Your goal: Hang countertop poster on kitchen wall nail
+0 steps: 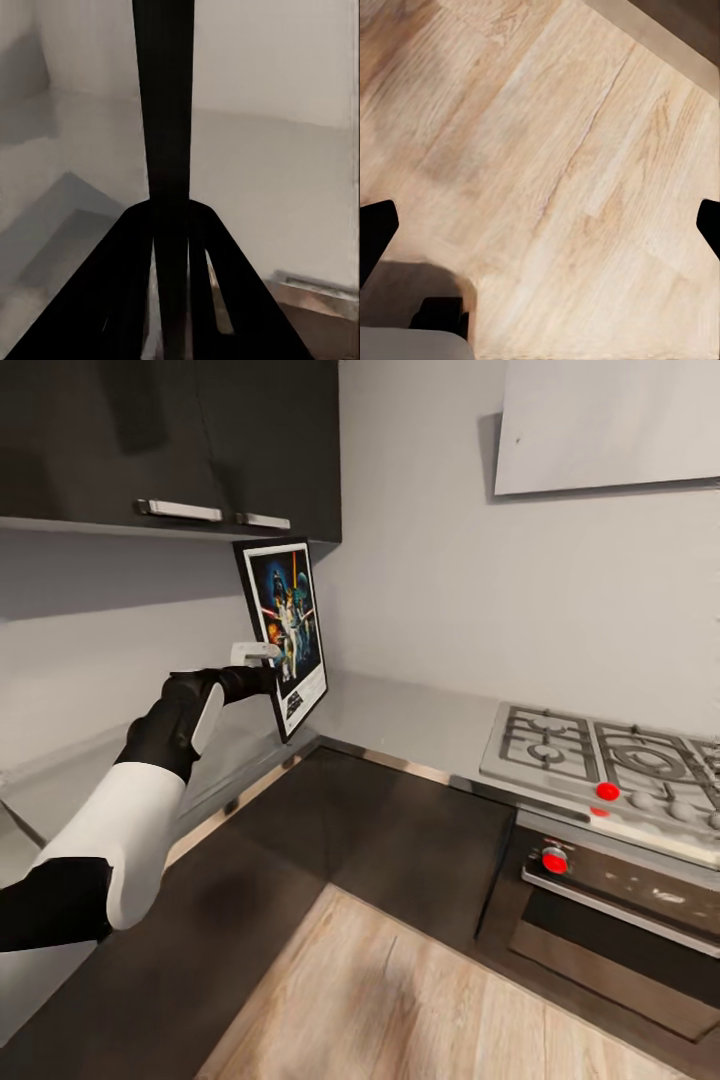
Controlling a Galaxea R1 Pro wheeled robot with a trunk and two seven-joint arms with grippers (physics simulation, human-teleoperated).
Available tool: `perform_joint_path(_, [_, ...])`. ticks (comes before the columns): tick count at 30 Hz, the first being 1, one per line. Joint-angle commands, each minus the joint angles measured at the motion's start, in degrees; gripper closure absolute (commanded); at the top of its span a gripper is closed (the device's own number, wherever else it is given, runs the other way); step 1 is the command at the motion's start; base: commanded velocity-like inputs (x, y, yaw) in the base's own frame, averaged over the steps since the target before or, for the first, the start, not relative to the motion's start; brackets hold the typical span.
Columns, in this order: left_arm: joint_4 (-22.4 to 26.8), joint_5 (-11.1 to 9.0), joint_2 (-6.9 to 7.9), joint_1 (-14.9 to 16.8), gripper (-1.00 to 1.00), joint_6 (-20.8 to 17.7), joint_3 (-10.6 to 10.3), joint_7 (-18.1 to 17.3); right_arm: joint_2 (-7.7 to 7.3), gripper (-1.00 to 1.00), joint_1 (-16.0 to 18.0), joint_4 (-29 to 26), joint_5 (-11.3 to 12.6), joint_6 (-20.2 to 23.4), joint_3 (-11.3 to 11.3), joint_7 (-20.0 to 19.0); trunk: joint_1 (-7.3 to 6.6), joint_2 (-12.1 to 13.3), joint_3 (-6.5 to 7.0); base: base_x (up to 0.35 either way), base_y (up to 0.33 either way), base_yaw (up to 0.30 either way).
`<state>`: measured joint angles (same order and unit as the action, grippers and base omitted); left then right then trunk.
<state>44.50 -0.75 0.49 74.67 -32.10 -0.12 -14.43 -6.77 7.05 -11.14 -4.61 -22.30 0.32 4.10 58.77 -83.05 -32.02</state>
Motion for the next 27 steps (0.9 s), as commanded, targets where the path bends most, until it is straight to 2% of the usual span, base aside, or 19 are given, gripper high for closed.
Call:
perform_joint_path(1, [0.1, 0.1, -0.06, 0.0, 1.0, -0.3, 0.0, -2.7, 0.0, -1.0, 0.0, 0.0, -0.5, -0.1, 0.0, 0.4, -0.04, 0.0, -0.06, -0.339, 0.0, 0.0])
perform_joint_path(4, [0.1, 0.1, -0.15, 0.0, 1.0, -0.2, 0.0, -7.8, -0.02, -1.0, 0.0, 0.0, -0.5, -0.2, 0.0, 0.4, -0.04, 0.0, -0.06, -0.339, 0.0, 0.0])
perform_joint_path(6, [0.1, 0.1, -0.27, 0.0, 1.0, -0.2, 0.0, -8.8, -0.04, -1.0, 0.0, 0.0, -0.5, -0.2, -0.1, 0.4, -0.04, 0.0, -0.06, -0.339, 0.0, 0.0])
perform_joint_path(10, [0.5, 0.1, -2.09, 0.0, 1.0, -0.1, 0.0, -13.5, -0.08, -1.0, 0.1, 0.0, -0.5, -0.3, -0.1, 0.4, -0.04, 0.0, -0.06, -0.339, 0.0, 0.0])
perform_joint_path(14, [0.6, 0.0, -3.12, 0.0, 1.0, -0.1, -0.1, -18.6, -0.08, -1.0, 0.0, -0.1, -0.5, -0.3, -0.1, 0.4, -0.04, 0.0, -0.06, -0.339, 0.0, 0.0])
perform_joint_path(16, [1.3, 0.0, -3.43, 0.0, 1.0, -0.1, 0.0, -23.1, -0.12, -1.0, 0.1, -0.1, -0.5, -0.3, -0.2, 0.4, -0.04, 0.0, -0.06, -0.339, 0.0, 0.0])
perform_joint_path(20, [2.0, 0.0, -3.58, 0.0, 1.0, -0.2, 0.0, -28.8, -0.25, -1.0, 0.1, -0.2, -0.5, -0.3, -0.2, 0.5, -0.04, 0.0, -0.06, -0.339, 0.0, 0.0])
perform_joint_path(23, [2.0, 0.0, -3.61, -0.2, 1.0, -0.2, 0.1, -37.7, -0.57, -1.0, 0.1, -0.3, -0.5, -0.3, -0.2, 0.5, -0.04, 0.0, -0.06, -0.339, 0.0, 0.0])
perform_joint_path(27, [1.7, 0.1, -3.58, -0.5, 1.0, 0.0, 0.1, -44.0, -0.72, -1.0, 0.1, -0.3, -0.5, -0.3, -0.3, 0.5, -0.04, 0.0, -0.06, -0.339, 0.0, 0.0])
